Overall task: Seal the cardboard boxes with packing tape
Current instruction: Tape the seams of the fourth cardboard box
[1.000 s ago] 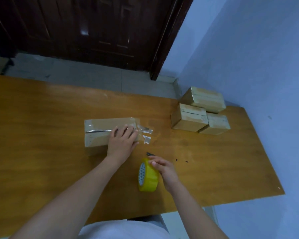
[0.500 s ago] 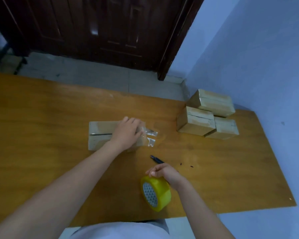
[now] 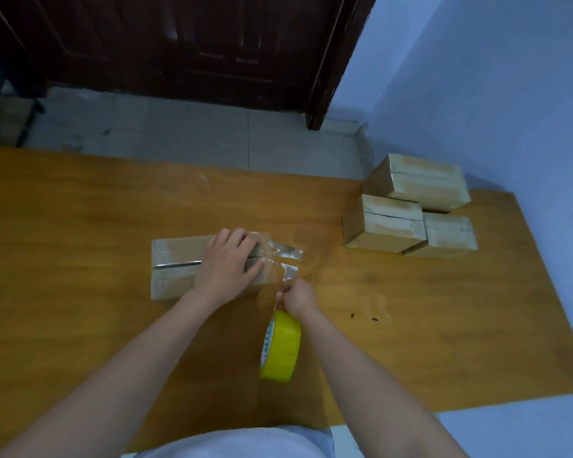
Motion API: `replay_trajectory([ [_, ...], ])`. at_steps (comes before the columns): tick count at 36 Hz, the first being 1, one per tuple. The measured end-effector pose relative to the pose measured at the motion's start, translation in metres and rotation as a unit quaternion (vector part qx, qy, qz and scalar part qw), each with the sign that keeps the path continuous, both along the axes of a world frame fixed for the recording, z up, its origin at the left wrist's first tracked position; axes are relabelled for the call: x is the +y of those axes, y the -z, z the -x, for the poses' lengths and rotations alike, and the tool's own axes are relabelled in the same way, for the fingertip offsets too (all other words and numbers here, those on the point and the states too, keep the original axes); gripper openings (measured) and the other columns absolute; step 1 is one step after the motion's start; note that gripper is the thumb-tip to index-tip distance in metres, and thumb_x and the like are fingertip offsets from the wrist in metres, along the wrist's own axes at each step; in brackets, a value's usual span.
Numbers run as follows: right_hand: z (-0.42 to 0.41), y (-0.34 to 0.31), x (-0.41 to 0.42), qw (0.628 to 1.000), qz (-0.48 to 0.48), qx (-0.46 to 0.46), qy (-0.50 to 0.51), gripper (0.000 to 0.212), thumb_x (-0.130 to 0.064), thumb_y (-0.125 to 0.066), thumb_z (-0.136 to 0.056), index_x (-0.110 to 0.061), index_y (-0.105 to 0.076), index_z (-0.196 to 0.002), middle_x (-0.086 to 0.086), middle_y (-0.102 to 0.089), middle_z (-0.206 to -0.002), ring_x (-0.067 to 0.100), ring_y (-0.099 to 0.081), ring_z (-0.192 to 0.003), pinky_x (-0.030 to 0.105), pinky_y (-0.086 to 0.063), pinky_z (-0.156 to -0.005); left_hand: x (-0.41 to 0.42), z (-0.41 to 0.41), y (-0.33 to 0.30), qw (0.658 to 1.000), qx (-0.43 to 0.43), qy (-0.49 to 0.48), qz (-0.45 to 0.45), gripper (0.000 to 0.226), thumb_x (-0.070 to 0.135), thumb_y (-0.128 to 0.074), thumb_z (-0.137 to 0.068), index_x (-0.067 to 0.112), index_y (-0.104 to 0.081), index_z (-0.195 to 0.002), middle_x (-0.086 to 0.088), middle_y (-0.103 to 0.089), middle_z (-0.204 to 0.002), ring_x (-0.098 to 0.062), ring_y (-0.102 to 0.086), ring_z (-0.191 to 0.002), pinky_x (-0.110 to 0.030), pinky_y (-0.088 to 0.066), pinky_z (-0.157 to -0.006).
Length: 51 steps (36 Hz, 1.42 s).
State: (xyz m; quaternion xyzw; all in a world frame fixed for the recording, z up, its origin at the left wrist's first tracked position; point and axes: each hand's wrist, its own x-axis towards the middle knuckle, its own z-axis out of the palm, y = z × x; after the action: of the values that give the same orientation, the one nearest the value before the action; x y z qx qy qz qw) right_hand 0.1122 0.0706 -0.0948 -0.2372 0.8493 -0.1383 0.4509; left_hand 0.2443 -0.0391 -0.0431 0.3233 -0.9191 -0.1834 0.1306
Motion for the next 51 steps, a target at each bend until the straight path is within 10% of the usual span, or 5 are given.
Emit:
replay_trajectory([
  [9, 0.030, 0.000, -0.006, 0.985, 0.068, 0.146, -0.062, 0.018, -0.016, -0.057, -0.092, -0.008, -0.072, -0.094, 0.008, -0.055, -0.115, 0.027, -0.056, -0.104, 0.032, -0.041, -0.073, 0.000, 0.000, 0.005, 1.000, -0.012, -0.006, -0.011, 0.044, 0.048, -0.040, -0.088, 0.016, -0.063, -0.106, -0.001, -0.057, -0.098, -0.024, -0.047, -0.091, -0.038, -0.039, -0.077],
  [22, 0.035, 0.008, 0.006, 0.988, 0.117, 0.041, -0.092, 0.035, -0.004, -0.064, -0.088, -0.018, -0.066, -0.120, 0.002, -0.046, -0.099, 0.017, -0.051, -0.090, 0.027, -0.044, -0.078, -0.001, 0.000, 0.005, 1.000, 0.002, -0.004, -0.024, 0.044, 0.048, -0.040, -0.088, 0.016, -0.062, -0.109, -0.002, -0.057, -0.099, -0.023, -0.046, -0.093, -0.037, -0.038, -0.078],
  [30, 0.047, 0.007, -0.006, 0.981, 0.023, 0.119, -0.152, 0.100, -0.026, -0.074, -0.080, -0.051, -0.002, -0.146, 0.004, -0.037, -0.130, 0.022, -0.051, -0.112, 0.034, -0.049, -0.082, -0.001, 0.000, 0.003, 0.999, 0.001, 0.000, -0.032, 0.045, 0.048, -0.038, -0.088, 0.017, -0.062, -0.108, -0.001, -0.056, -0.099, -0.023, -0.047, -0.093, -0.037, -0.039, -0.078],
  [38, 0.043, -0.041, -0.018, 0.956, 0.251, 0.153, -0.005, 0.019, -0.006, -0.058, -0.086, -0.017, -0.062, -0.100, 0.002, -0.050, -0.095, 0.010, -0.047, -0.076, 0.027, -0.043, -0.072, -0.003, -0.001, 0.003, 0.997, 0.028, -0.004, -0.074, 0.045, 0.048, -0.037, -0.086, 0.018, -0.062, -0.108, 0.003, -0.056, -0.099, -0.019, -0.045, -0.094, -0.033, -0.036, -0.080],
  [51, -0.019, -0.074, -0.031, 0.967, 0.195, 0.127, -0.102, 0.022, -0.015, -0.050, -0.089, -0.013, -0.060, -0.108, -0.005, -0.048, -0.095, 0.019, -0.053, -0.094, 0.042, -0.045, -0.090, -0.003, -0.003, 0.001, 0.992, 0.079, -0.015, -0.097, 0.029, 0.033, -0.045, -0.079, 0.012, -0.060, -0.092, -0.001, -0.055, -0.090, -0.020, -0.041, -0.087, -0.032, -0.034, -0.075],
])
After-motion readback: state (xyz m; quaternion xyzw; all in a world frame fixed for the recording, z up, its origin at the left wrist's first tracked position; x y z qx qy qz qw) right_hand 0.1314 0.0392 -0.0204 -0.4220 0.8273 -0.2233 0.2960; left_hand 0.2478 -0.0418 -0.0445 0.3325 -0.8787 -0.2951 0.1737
